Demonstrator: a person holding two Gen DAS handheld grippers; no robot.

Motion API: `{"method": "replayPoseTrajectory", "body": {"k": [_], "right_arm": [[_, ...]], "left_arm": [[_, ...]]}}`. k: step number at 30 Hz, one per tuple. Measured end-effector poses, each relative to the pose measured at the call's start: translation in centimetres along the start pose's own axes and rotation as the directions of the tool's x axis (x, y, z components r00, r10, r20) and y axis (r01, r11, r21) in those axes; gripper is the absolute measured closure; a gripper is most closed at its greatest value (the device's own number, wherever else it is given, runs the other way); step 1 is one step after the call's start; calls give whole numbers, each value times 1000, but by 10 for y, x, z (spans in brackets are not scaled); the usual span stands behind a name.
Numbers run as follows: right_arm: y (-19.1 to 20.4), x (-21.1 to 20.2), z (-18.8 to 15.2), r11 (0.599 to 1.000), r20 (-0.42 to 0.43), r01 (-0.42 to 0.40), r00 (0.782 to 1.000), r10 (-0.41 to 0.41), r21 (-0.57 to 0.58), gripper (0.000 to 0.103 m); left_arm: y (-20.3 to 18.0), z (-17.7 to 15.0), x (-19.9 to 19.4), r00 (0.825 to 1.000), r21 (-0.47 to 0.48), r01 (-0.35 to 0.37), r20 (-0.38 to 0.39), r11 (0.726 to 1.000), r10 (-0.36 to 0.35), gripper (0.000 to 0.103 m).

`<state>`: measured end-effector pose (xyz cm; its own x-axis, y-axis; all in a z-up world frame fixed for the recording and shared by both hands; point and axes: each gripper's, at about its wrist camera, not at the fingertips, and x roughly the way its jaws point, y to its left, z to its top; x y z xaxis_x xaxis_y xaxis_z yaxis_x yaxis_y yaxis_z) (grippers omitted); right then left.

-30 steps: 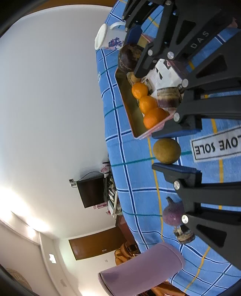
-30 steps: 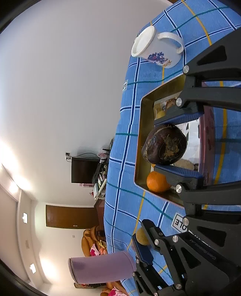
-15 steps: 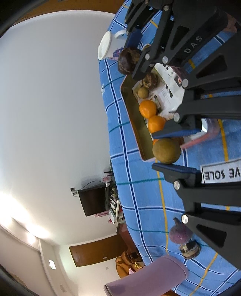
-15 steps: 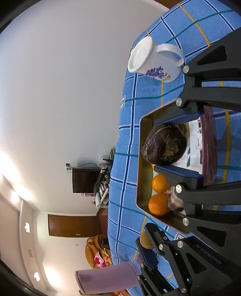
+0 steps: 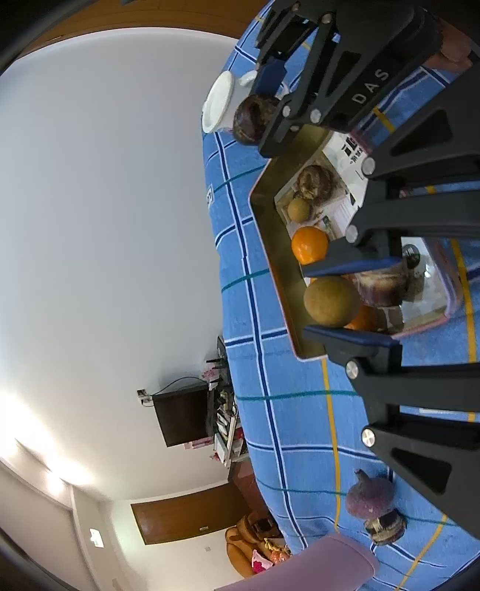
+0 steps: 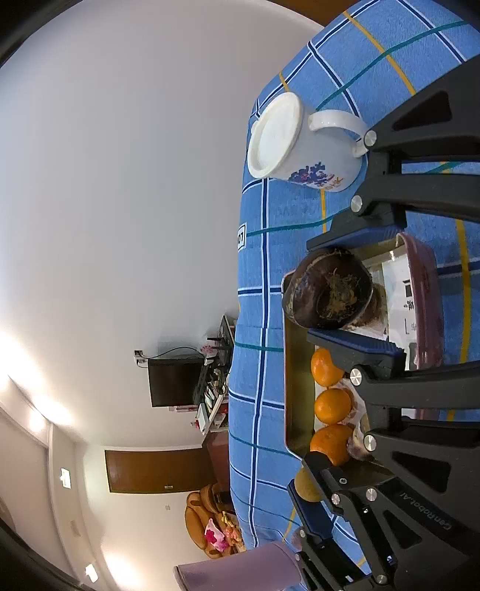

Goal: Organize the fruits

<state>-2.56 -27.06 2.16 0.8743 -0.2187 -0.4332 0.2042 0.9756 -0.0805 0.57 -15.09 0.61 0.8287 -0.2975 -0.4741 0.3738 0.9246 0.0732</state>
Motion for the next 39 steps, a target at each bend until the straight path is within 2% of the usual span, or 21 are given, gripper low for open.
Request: {"method": "replayPoseTrajectory", "body": {"k": [12,20,26,31,35,39], "right_arm": [[-14,11,4,998,-3,57,998,-57,29,59],[-22,20,4,995,-23,91,996,-90,43,60],[-22,21,3,995,-23,93,996,-92,42,60],[-24,31,3,993,-78,69,995,-62,91,60],[-17,31,2,995,-81,63,995,-57,73,59],[-6,35,1,999,-107,22,994,-17,44,59]], "left_arm": [[-10,16,17,999,-35,39,-1,999,-39,75],[7,15,27,999,-77,40,-14,996,-41,75],[6,16,32,999,-79,48,-13,996,-49,75],[5,15,34,997,-74,64,-30,995,-66,75],[2,14,35,997,-62,69,-42,996,-72,75],[0,12,35,997,-41,67,-47,997,-69,75]]}}
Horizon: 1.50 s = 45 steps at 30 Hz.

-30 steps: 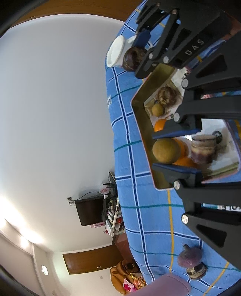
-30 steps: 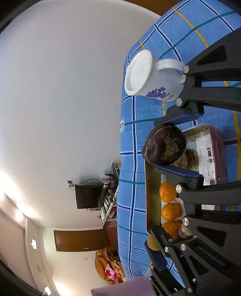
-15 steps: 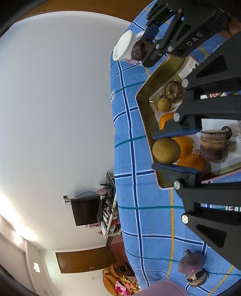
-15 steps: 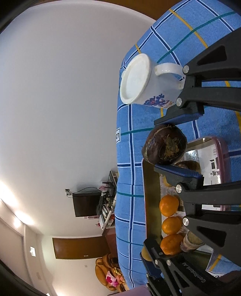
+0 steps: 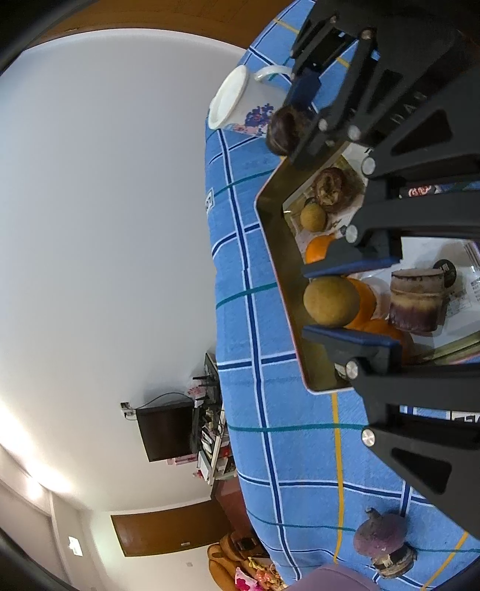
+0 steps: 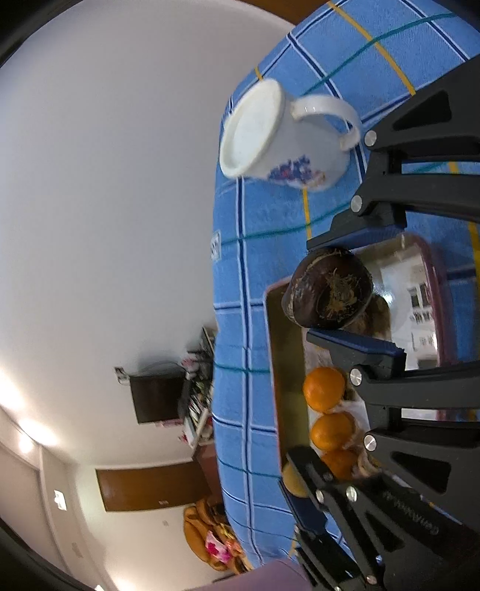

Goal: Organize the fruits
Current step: 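Lower the mangosteen with the right tool while the left lowers the yellow fruit into the box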

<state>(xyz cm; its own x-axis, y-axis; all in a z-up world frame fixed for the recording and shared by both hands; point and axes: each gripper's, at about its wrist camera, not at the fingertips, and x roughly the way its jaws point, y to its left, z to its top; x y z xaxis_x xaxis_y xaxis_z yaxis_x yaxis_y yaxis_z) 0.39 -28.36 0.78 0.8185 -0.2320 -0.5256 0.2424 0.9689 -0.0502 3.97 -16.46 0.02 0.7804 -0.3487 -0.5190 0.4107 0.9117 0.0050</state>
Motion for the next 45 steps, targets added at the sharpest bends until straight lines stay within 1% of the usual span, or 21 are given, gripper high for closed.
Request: {"method": "replayPoseTrajectory", "body": {"k": [2,7,14,17,21,27,38,44,45], "right_arm": [[4,1,-1,1000,-13,-14,1000,14,-17,59],[12,11,-5,997,-84,-47,996,42,-56,59],[8,23,-5,998,-137,-58,989,53,-35,59],[8,27,-5,997,-153,-62,987,55,-38,59],[7,34,-7,997,-196,-74,978,66,-35,59],[10,34,-9,996,-201,-71,978,60,-50,59],[10,25,-12,993,-191,-100,978,85,-66,59],[3,19,-13,990,-172,-136,977,127,-40,55],[1,18,-13,990,-169,-139,977,131,-36,54]], "left_arm": [[-3,0,1,1000,14,-9,-7,1000,9,75],[-8,-2,4,999,48,-19,-33,999,20,76],[-12,-3,7,998,72,-28,-46,997,31,76],[-12,-4,8,998,70,-24,-56,997,28,76],[-12,-3,10,997,70,-14,-69,997,19,76],[-9,-4,16,995,57,-6,-96,998,11,76],[-9,-4,18,994,53,-10,-109,999,15,76],[-12,-5,12,996,70,-29,-79,997,35,74],[-12,-5,11,996,72,-38,-74,997,43,72]]}}
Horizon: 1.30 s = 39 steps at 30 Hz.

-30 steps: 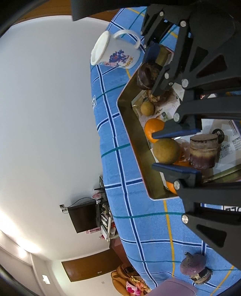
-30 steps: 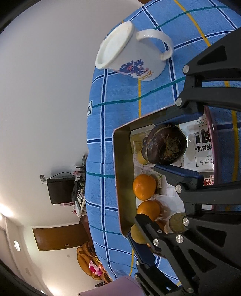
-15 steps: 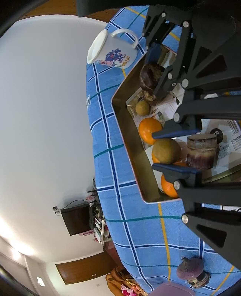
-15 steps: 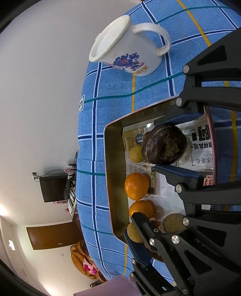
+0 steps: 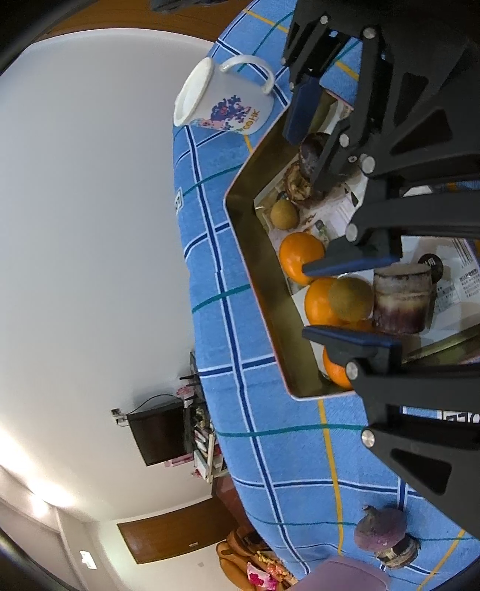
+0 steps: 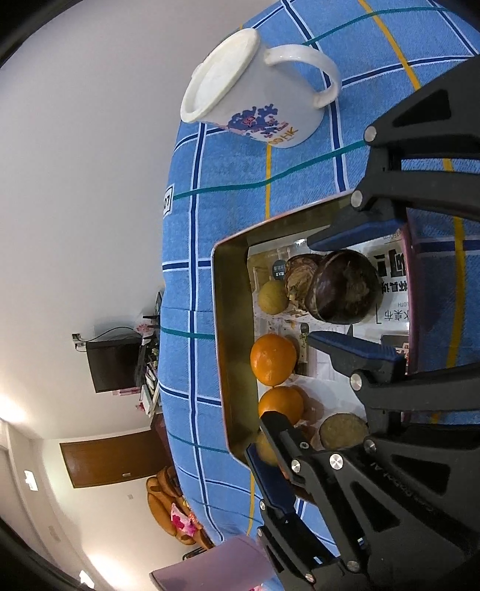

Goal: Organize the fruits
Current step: 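Lower the mangosteen with the right tool while the left lowers the yellow fruit into the box, then open both tools to release the fruits into the tin box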

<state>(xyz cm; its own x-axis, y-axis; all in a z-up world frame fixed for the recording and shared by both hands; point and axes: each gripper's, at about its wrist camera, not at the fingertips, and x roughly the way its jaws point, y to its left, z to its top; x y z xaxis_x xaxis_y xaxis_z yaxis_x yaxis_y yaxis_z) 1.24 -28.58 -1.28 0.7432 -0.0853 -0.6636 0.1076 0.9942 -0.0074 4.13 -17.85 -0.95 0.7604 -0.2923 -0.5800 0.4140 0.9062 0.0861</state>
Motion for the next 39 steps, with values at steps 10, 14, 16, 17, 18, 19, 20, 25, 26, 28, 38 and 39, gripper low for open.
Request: {"method": "replayPoseTrajectory", "body": {"k": [10,14,16,17,18,19,20,25,26,28,38,39], "right_arm": [[-15,-19,0,997,79,-28,997,22,77,38],[-24,-30,1,992,141,-43,990,26,122,29],[-28,-36,1,988,174,-52,984,26,147,23],[-29,-40,1,986,196,-58,980,27,159,20],[-30,-46,0,983,234,-67,972,25,170,20],[-29,-47,1,983,255,-68,967,23,171,20],[-29,-50,1,984,285,-61,958,12,165,20],[-20,-64,1,990,369,31,926,-79,136,19],[-20,-66,1,990,379,41,921,-91,137,19],[-21,-71,1,987,405,66,906,-122,149,19],[-23,-82,-6,977,470,121,862,-192,177,18],[-21,-82,-6,978,463,124,866,-190,170,18]], "left_arm": [[23,-2,-22,989,-115,-84,113,990,97,25],[31,-2,-35,969,-176,-157,162,972,186,2],[36,-2,-42,964,-195,-155,184,969,191,0],[37,-2,-44,965,-196,-142,192,970,180,0],[38,-2,-48,964,-197,-136,202,971,176,0],[38,-2,-50,961,-196,-140,211,971,181,0],[36,-2,-52,957,-194,-147,220,970,189,0],[31,-5,-64,930,-161,-200,279,967,239,0],[31,-6,-67,922,-162,-218,289,963,257,0],[34,-7,-71,900,-170,-263,310,950,305,0],[45,-17,-72,865,-177,-349,317,920,389,0],[46,-18,-74,864,-179,-349,319,920,390,0]]}}
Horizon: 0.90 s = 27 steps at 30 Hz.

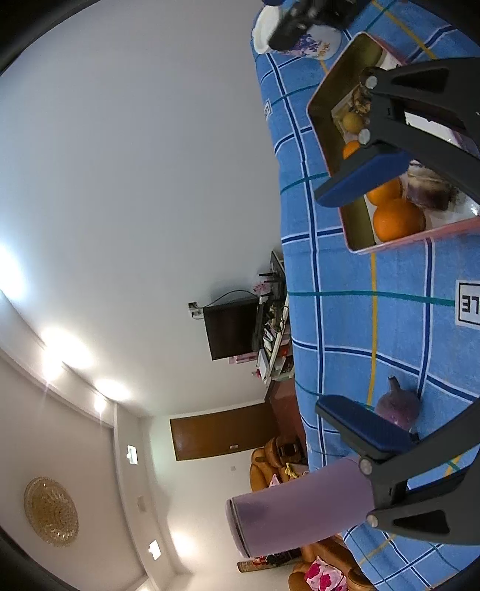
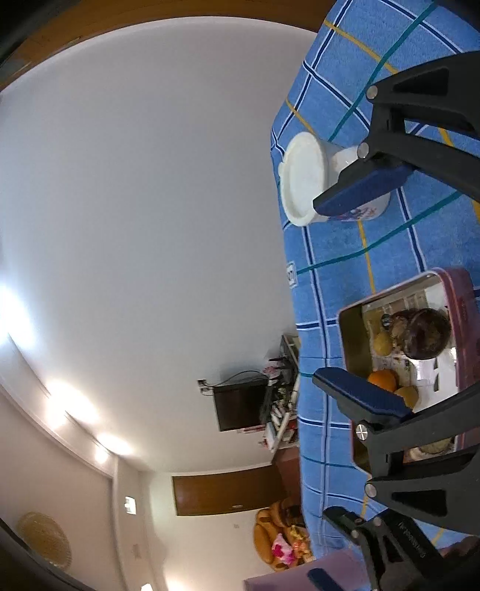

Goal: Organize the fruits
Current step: 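Move both open tools back toward the purple root and sugarcane piece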

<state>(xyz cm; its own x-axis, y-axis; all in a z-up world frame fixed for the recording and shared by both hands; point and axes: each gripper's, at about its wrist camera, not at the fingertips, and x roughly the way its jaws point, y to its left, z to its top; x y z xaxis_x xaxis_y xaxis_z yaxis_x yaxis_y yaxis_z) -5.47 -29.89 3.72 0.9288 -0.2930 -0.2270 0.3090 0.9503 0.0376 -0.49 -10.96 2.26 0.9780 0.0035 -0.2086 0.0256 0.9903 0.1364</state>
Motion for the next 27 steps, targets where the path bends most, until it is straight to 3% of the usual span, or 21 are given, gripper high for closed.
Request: {"method": "replayPoseTrajectory", "body": {"k": [15,27], "right_arm": [[14,-14,-7,1000,-8,16,1000,-16,13,18],[31,-16,-11,1000,-55,6,998,-4,28,18]], "left_arm": [[37,-15,-3,996,-115,2,-89,993,-13,0],[58,-19,-4,993,-76,-7,-118,997,-2,0]]}}
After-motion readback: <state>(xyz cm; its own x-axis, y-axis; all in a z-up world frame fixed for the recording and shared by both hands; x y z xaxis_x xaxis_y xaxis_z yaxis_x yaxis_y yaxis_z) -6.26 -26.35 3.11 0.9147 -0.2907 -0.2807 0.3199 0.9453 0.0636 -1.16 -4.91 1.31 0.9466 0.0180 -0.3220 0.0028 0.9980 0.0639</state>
